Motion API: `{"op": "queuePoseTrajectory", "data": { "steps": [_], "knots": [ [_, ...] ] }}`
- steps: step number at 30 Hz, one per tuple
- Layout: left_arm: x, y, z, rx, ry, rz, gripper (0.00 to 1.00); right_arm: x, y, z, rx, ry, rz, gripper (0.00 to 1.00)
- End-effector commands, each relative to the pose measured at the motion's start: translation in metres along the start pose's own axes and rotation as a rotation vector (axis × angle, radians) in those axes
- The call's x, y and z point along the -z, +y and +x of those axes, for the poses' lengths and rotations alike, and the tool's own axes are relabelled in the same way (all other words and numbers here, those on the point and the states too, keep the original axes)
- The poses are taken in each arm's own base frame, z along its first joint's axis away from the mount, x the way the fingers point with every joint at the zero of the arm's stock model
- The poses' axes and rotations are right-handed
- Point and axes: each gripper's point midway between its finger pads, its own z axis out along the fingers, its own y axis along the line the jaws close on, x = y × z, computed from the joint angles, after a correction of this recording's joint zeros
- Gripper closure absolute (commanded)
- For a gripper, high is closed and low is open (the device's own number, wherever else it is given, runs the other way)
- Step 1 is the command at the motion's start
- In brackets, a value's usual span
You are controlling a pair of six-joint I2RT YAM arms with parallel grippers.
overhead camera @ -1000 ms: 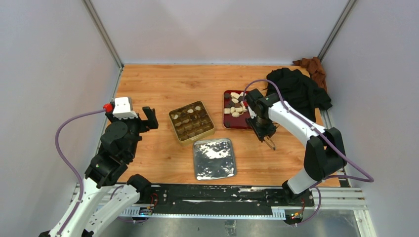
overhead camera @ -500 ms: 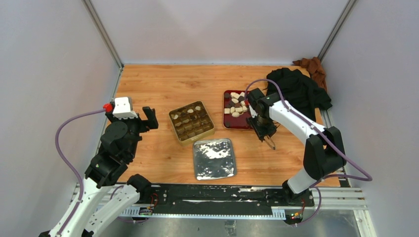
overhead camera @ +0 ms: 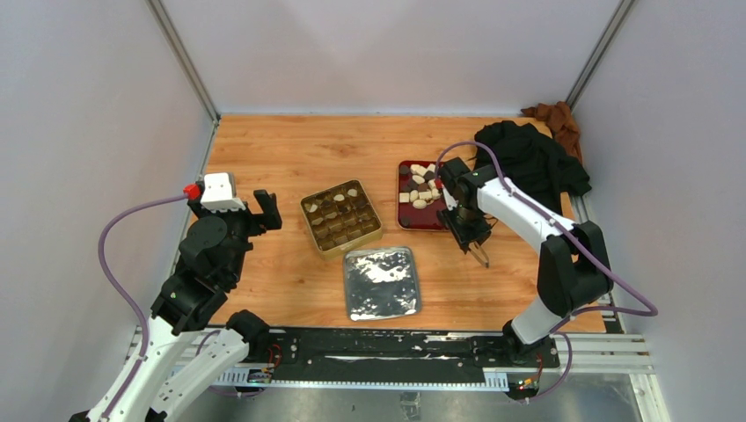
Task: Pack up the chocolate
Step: Pick up the fake chocolate from the plate.
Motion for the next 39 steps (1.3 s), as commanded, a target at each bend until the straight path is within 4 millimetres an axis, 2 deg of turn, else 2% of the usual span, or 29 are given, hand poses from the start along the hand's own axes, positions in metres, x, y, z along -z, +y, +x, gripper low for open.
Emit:
{"op": "queuePoseTrajectory", "data": {
  "steps": [1, 26, 39],
  "knots": [
    [-0.002, 0.0, -0.001, 0.007, -0.011, -0.002, 0.0, -0.005, -0.004, 0.01, -0.002, 0.044, -0.001, 0.6],
    [-0.002, 0.0, -0.001, 0.006, -0.01, -0.002, 0.0, -0.008, 0.006, 0.008, -0.002, 0.062, -0.063, 0.58],
    [-0.001, 0.001, -0.001, 0.008, -0.014, -0.007, 0.0, 0.001, 0.007, -0.006, -0.005, 0.022, -0.074, 0.69]
  ]
}}
